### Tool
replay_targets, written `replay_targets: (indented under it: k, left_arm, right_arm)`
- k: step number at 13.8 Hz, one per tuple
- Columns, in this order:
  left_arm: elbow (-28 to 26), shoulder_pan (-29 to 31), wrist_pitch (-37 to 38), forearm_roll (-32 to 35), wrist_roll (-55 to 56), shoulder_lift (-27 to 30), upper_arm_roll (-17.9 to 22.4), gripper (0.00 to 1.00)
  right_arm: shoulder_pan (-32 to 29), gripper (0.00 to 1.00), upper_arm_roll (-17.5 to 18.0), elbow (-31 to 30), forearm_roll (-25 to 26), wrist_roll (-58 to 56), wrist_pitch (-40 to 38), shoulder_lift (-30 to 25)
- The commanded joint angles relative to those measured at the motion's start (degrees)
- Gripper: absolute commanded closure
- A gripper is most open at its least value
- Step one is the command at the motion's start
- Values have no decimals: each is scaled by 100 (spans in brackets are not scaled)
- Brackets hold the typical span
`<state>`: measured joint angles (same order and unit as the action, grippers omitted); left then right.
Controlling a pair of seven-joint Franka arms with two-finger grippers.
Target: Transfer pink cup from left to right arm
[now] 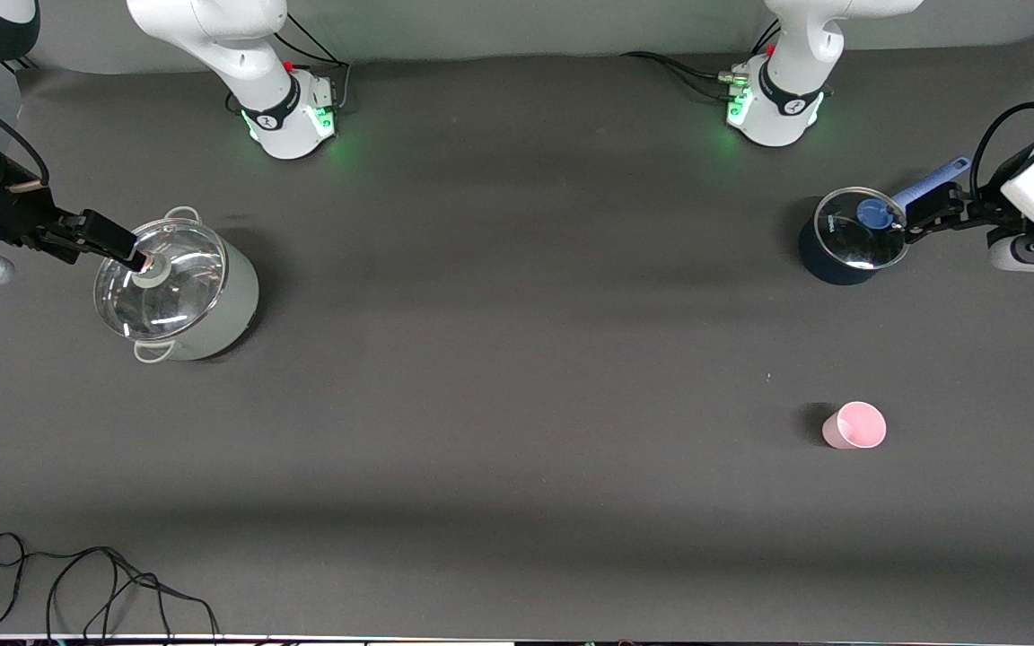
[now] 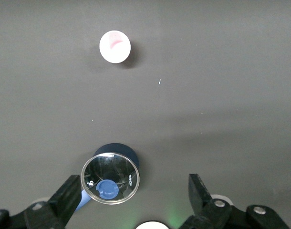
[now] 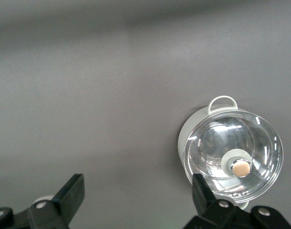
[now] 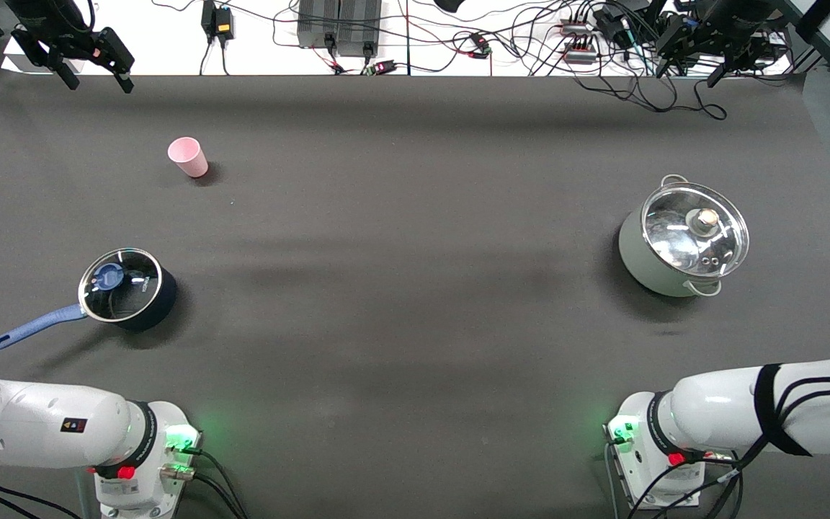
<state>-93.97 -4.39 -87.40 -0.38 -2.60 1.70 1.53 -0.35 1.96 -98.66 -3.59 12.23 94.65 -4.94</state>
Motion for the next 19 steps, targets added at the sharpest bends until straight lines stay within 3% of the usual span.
replay_targets:
  k: [1, 3, 8, 13, 19]
  left_arm:
    - [299, -9, -31, -6, -65, -187, 5, 0]
    - [544, -18, -110, 47, -240, -371, 5, 0]
    - [1740, 455, -198, -434, -2970, -1451, 14, 0]
    - [1768, 1352, -646, -1701, -5624, -2014, 14, 0]
    - [1715, 2512, -629, -3589, -8227, -3279, 5, 0]
  right_arm:
    - [61, 0, -20, 154, 69, 69, -87, 90]
    - [61, 0, -20, 137, 69, 69, -87, 81]
    - [61, 0, -20, 119, 69, 69, -96, 81]
    - [61, 0, -20, 119, 60, 69, -123, 81]
    - [70, 0, -20, 119, 60, 61, -158, 81]
